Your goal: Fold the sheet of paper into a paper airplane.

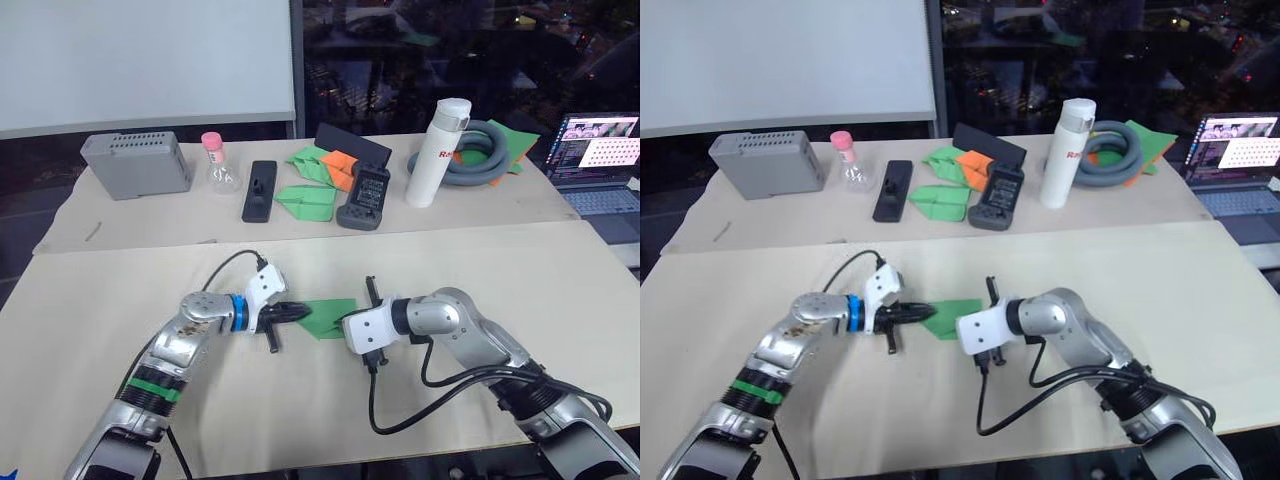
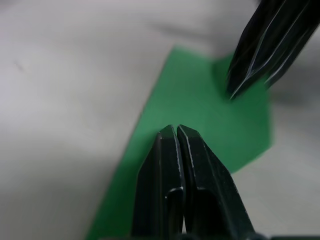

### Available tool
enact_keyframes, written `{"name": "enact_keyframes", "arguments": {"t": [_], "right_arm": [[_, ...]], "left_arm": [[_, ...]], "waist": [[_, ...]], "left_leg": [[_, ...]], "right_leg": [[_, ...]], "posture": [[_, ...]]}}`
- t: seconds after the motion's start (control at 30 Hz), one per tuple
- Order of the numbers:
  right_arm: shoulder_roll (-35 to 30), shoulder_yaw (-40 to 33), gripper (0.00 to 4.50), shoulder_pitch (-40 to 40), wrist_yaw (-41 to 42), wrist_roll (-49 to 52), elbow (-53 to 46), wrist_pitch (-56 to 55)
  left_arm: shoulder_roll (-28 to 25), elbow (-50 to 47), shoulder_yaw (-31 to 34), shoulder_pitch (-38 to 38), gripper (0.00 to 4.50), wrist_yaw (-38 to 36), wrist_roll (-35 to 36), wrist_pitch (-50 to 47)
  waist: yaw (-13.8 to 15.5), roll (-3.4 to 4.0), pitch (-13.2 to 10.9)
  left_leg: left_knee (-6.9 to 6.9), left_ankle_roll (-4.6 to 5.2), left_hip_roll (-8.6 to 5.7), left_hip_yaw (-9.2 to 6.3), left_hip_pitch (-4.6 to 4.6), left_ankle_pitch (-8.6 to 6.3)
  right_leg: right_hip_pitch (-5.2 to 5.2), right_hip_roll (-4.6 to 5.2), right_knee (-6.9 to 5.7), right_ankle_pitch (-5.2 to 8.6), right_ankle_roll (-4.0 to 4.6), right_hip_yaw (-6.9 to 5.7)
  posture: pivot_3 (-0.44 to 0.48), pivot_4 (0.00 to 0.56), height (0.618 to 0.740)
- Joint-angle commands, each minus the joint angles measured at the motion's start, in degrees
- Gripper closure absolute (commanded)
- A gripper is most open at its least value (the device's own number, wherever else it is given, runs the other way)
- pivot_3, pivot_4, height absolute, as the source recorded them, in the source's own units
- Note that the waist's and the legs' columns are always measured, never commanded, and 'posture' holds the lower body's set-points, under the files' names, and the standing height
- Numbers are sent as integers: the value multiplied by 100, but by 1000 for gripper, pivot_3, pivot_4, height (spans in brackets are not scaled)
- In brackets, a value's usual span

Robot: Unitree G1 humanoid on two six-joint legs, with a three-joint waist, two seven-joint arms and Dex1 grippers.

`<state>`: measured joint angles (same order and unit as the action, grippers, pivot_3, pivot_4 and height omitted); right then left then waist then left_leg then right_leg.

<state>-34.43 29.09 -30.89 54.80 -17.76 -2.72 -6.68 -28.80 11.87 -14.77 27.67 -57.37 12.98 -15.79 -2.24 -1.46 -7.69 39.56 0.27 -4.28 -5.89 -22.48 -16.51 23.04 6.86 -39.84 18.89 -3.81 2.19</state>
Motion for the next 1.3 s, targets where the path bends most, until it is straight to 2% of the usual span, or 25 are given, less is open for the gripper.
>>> {"name": "enact_keyframes", "arguments": {"t": [0.03,0.27,0.5,0.63,0.73,0.9,1.07,1.17,1.3], "right_arm": [[59,-150,4500,11,-49,22,-192,26],[36,-504,4500,167,102,481,-481,365],[-101,-908,2213,441,36,782,-735,495],[-163,-1317,2213,714,94,1260,-715,606],[-212,-1446,2213,849,50,1344,-501,198],[-248,-1288,2213,931,-11,1192,-45,-733],[-115,-1218,2213,814,-61,1198,223,-1004],[-111,-1181,3052,754,-1,1187,495,-1169],[-54,-1181,4483,643,164,1370,888,-1252]], "left_arm": [[-13,434,-212,-34,4451,-80,-410,323],[-93,723,-137,-117,4451,-176,-529,598],[63,1085,-168,23,4500,-321,-586,870],[133,1324,-121,129,4500,-346,-608,1029],[174,1549,-130,206,4500,-410,-676,1292],[242,1866,-106,374,4500,-510,-721,1591],[229,2028,-80,478,4500,-613,-744,1736],[229,2119,-32,503,4500,-599,-735,1759],[220,2413,28,573,4500,-543,-799,1920]], "waist": [[-2,0,0],[8,-1,1],[30,-1,2],[77,-1,1],[99,-1,2],[123,-2,2],[116,-2,2],[120,-2,2],[116,-2,2]], "left_leg": [[8,3,0,0,0,-2],[15,3,1,0,8,-2],[17,9,1,-2,27,-6],[18,9,2,-4,37,-6],[18,12,1,-4,50,-7],[19,12,1,-4,55,-7],[19,12,1,-3,54,-7],[19,12,2,-3,54,-7],[19,12,2,-3,56,-7]], "right_leg": [[-1,0,-2,0,0,0],[-10,-1,-6,0,0,1],[-38,-1,2,0,0,0],[-57,-3,10,0,0,1],[-71,-3,15,0,0,2],[-76,-4,19,0,-1,2],[-76,-5,20,0,-1,2],[-76,-6,20,0,-1,2],[-77,-8,22,0,-1,1]], "posture": [[0,150,740],[0,150,740],[0,150,740],[0,150,740],[0,150,740],[0,150,740],[0,150,740],[0,150,740],[0,150,740]]}}
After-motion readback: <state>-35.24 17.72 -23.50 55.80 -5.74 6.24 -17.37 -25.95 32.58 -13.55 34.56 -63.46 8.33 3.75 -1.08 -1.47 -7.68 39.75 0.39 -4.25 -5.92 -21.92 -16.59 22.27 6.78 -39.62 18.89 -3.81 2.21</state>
